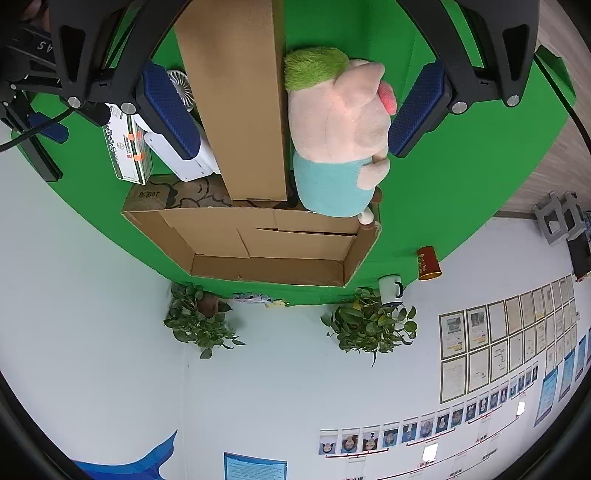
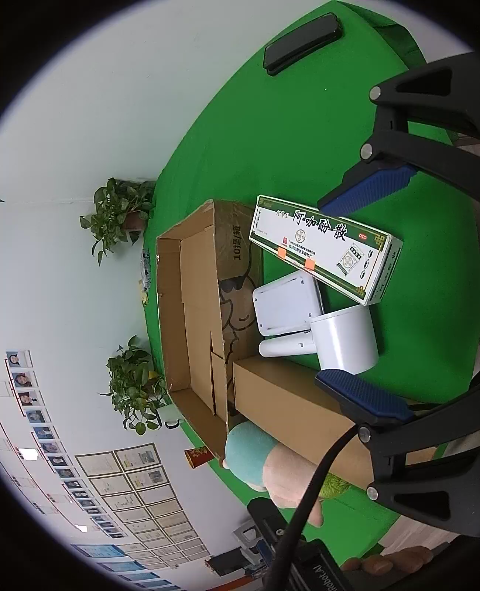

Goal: Organize objects
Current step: 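Move the right tool toward the pink-and-teal plush toy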

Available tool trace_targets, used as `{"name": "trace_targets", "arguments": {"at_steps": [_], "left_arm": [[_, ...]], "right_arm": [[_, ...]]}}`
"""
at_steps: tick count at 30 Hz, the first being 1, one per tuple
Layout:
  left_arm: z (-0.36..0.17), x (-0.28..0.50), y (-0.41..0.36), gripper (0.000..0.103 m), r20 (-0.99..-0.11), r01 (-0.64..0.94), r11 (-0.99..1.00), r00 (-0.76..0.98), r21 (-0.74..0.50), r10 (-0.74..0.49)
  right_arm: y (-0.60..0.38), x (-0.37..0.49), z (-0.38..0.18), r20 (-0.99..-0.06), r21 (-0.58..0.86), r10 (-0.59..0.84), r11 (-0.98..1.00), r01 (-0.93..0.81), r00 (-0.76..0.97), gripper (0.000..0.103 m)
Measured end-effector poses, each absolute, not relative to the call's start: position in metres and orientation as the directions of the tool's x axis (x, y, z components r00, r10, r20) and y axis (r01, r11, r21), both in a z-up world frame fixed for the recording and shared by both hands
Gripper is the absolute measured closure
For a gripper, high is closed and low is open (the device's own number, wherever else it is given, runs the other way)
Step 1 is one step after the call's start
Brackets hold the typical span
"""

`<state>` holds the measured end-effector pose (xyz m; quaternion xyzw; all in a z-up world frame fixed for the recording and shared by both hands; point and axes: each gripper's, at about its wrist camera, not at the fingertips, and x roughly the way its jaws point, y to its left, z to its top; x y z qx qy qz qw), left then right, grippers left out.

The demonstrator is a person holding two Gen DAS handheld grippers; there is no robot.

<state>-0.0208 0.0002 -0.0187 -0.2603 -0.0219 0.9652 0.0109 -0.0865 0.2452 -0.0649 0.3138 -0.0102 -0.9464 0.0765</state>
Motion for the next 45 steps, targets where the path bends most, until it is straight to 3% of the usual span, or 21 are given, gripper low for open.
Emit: {"name": "trace_targets", "arguments": {"at_steps": [10,45], "left_arm": [[-0.023,-0.029,0.010,0.000,-0.528,-0.035,-0.999,-0.848,-0.041,0.051],[-0.031,-0.050,-0.017,0.001,-0.558,-0.070,-0.991,-0.821,-0.111,0.121]], "right_arm": [[0.246,-0.090,-0.062,-0.602,0.011,-0.095,-0.994,0.111,-0.792,0.018],[0.212,-0.105,-0.061,-0.620,-0.014,-0.134,-0.983,0.181,-0.773,0.018]]}}
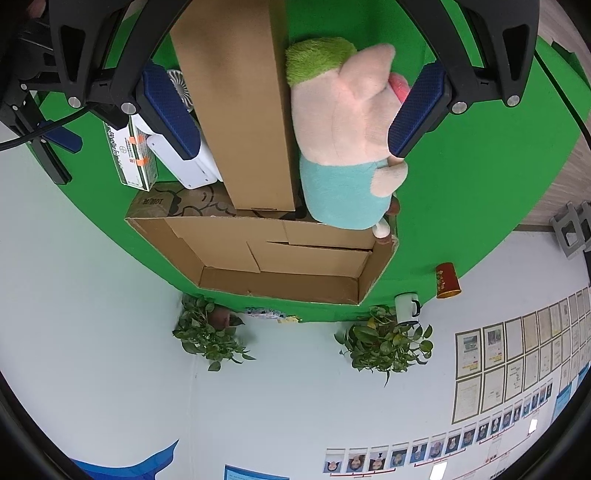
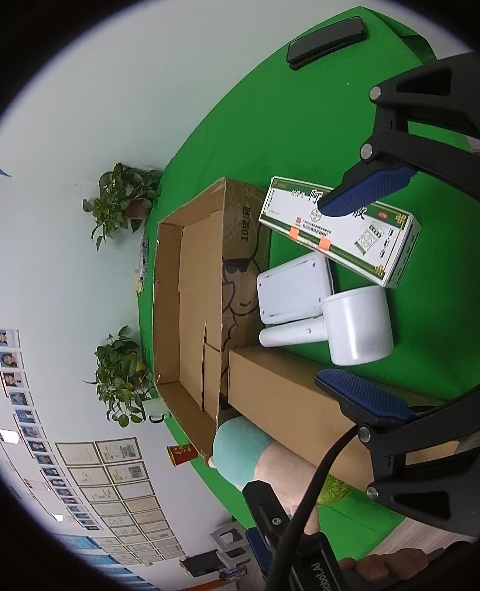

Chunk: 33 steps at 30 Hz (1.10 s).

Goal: Organize objects
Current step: 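Move the right tool toward the pink-and-teal plush toy, then close the right gripper on the plush toy's teal head and lift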

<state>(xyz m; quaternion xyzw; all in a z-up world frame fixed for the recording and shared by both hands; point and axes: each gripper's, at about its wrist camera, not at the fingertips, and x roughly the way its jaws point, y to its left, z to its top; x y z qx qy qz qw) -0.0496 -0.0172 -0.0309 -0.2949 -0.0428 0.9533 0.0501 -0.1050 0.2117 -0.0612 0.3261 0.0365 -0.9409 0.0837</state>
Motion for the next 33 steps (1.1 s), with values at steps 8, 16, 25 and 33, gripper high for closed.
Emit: {"name": "trace_targets", "arguments": {"at_steps": [8,16,25,33], "left_arm": [[-0.027,-0.060,-0.064,0.001,-0.586,-0.055,-0.992,-0.803,-0.110,0.109],[-0.067,-0.081,-0.091,0.001,-0.656,-0.138,-0.958,-0.704,-0.250,0.273],[-0.111,-0.102,-0.094,0.018,-0.691,-0.125,-0.949,-0.659,-0.288,0.297],[-0.114,-0.100,-0.100,0.025,-0.671,-0.128,-0.941,-0.671,-0.315,0.316]], "right_arm": [[0.187,-0.104,-0.039,-0.592,0.126,-0.413,-0.896,0.426,-0.692,0.018],[0.167,-0.134,-0.018,-0.540,0.265,-0.690,-0.683,0.681,-0.482,0.018],[0.135,-0.195,-0.061,-0.702,0.077,-0.528,-0.724,0.686,-0.478,0.020],[0.090,-0.210,-0.069,-0.755,-0.087,-0.460,-0.635,0.767,-0.467,0.020]]}}
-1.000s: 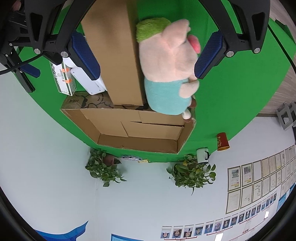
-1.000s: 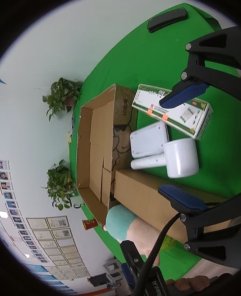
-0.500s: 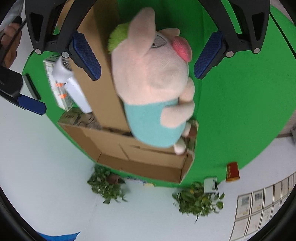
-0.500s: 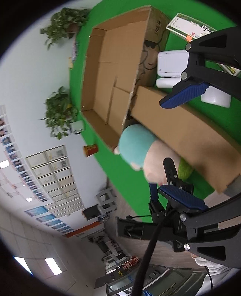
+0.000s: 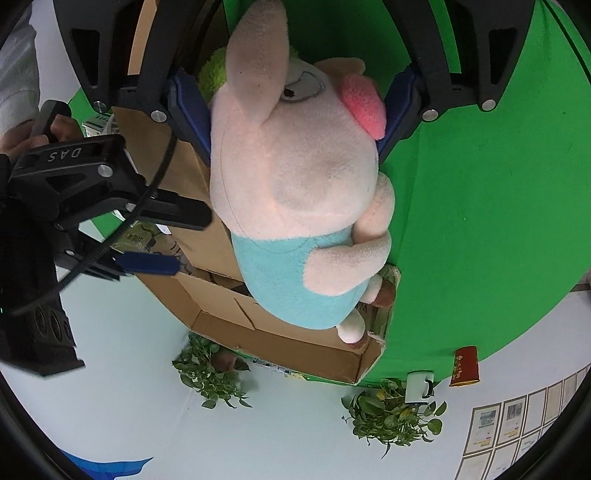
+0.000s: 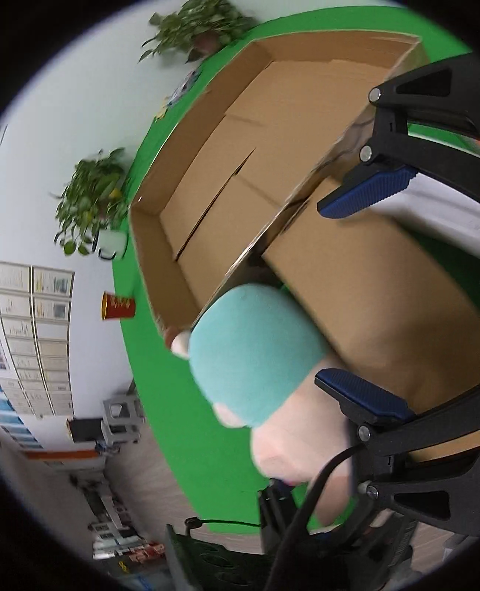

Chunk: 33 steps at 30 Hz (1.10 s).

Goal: Organize objects
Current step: 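Close the right gripper on the plush toy's teal head and lift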

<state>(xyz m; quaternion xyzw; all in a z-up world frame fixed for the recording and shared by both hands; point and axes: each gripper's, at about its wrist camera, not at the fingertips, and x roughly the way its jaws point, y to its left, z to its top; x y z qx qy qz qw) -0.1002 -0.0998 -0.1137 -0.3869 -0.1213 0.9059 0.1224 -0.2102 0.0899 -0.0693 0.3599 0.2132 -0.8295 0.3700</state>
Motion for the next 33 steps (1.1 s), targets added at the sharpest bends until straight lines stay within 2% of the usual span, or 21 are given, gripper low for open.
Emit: {"name": "trace_targets", "arguments": {"at_steps": [8,15,17,20,24,30,33], "left_arm": [[-0.114,-0.096,-0.113,0.028,-0.651,-0.140,-0.911,-0.658,-0.389,0.379],[-0.117,-0.094,-0.124,0.030,-0.627,-0.152,-0.889,-0.658,-0.432,0.417],[-0.117,-0.093,-0.126,0.030,-0.620,-0.153,-0.884,-0.661,-0.441,0.423],[-0.119,-0.092,-0.128,0.031,-0.610,-0.156,-0.879,-0.665,-0.451,0.431],[-0.119,-0.086,-0.125,0.031,-0.608,-0.159,-0.883,-0.671,-0.441,0.424],[-0.120,-0.087,-0.123,0.032,-0.610,-0.161,-0.889,-0.674,-0.428,0.416],[-0.120,-0.088,-0.124,0.033,-0.611,-0.161,-0.890,-0.674,-0.426,0.415]], "right_arm": [[0.077,-0.223,-0.053,-0.746,-0.010,-0.502,-0.648,0.762,-0.438,0.020],[0.048,-0.197,0.001,-0.727,-0.105,-0.519,-0.563,0.820,-0.449,0.020],[0.040,-0.197,0.006,-0.729,-0.097,-0.532,-0.542,0.835,-0.430,0.020],[0.027,-0.205,-0.006,-0.760,-0.141,-0.478,-0.541,0.829,-0.441,0.020],[0.024,-0.223,-0.038,-0.827,-0.002,-0.457,-0.580,0.815,-0.327,0.020],[0.032,-0.244,-0.066,-0.856,0.196,-0.468,-0.686,0.701,-0.219,0.019],[0.030,-0.247,-0.067,-0.866,0.211,-0.448,-0.728,0.652,-0.220,0.018]]}}
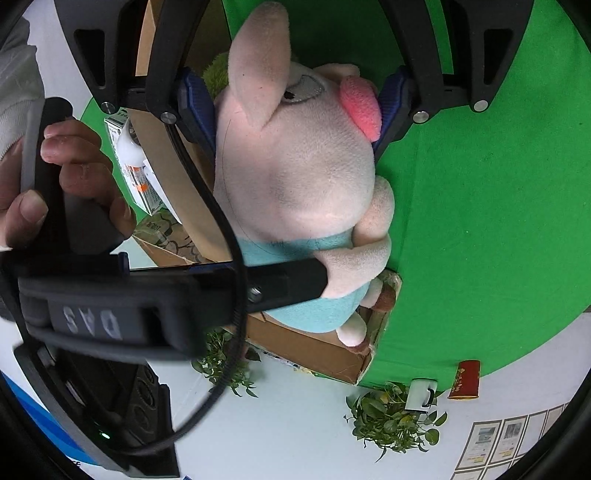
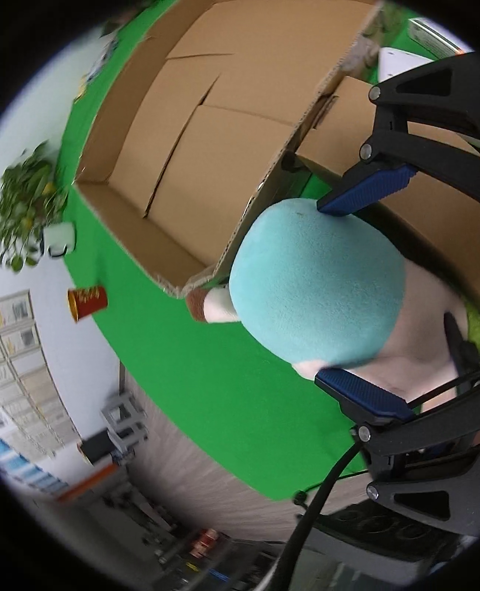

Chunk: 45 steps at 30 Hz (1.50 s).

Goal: Organize objects
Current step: 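Close the right gripper on the plush toy's teal head and lift, then carry the plush toy with the right gripper over the open cardboard box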

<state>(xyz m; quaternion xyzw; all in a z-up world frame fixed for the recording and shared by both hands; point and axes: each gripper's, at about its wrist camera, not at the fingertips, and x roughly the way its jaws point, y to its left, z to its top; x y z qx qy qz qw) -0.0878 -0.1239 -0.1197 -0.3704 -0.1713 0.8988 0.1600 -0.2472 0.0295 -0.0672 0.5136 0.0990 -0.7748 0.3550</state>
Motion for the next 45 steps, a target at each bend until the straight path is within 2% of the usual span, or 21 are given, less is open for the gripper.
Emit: {"name": "trace_targets", "arguments": {"at_steps": [7,12,14,18,20,27,35,45], "left_arm": [[-0.118,-0.091,-0.121,0.033,-0.622,-0.148,-0.899,-0.675,-0.411,0.396],[-0.115,-0.093,-0.118,0.034,-0.632,-0.144,-0.908,-0.675,-0.394,0.381],[-0.113,-0.092,-0.116,0.035,-0.636,-0.144,-0.913,-0.675,-0.383,0.374],[-0.105,-0.087,-0.109,0.038,-0.643,-0.129,-0.929,-0.688,-0.346,0.335],[-0.095,-0.079,-0.103,0.039,-0.641,-0.124,-0.942,-0.705,-0.311,0.304],[-0.035,-0.056,-0.086,0.039,-0.567,-0.139,-0.970,-0.790,-0.202,0.231],[0.050,-0.050,-0.070,0.039,-0.443,-0.178,-0.979,-0.873,-0.103,0.205],[0.118,-0.057,-0.072,0.039,-0.363,-0.189,-0.981,-0.912,-0.037,0.190]], "right_arm": [[0.025,-0.257,-0.078,-0.889,0.223,-0.404,-0.792,0.568,-0.215,0.011],[0.024,-0.256,-0.080,-0.893,0.223,-0.395,-0.806,0.548,-0.216,0.010],[0.025,-0.253,-0.077,-0.888,0.217,-0.398,-0.805,0.553,-0.231,0.013],[0.029,-0.241,-0.070,-0.860,0.226,-0.431,-0.802,0.553,-0.273,0.028],[0.033,-0.234,-0.062,-0.839,0.235,-0.456,-0.795,0.560,-0.296,0.030],[0.049,-0.214,0.008,-0.722,0.241,-0.553,-0.764,0.599,-0.415,0.032],[0.067,-0.214,0.096,-0.577,0.210,-0.612,-0.751,0.626,-0.541,0.033],[0.073,-0.237,0.143,-0.489,0.215,-0.647,-0.739,0.638,-0.585,0.032]]}}
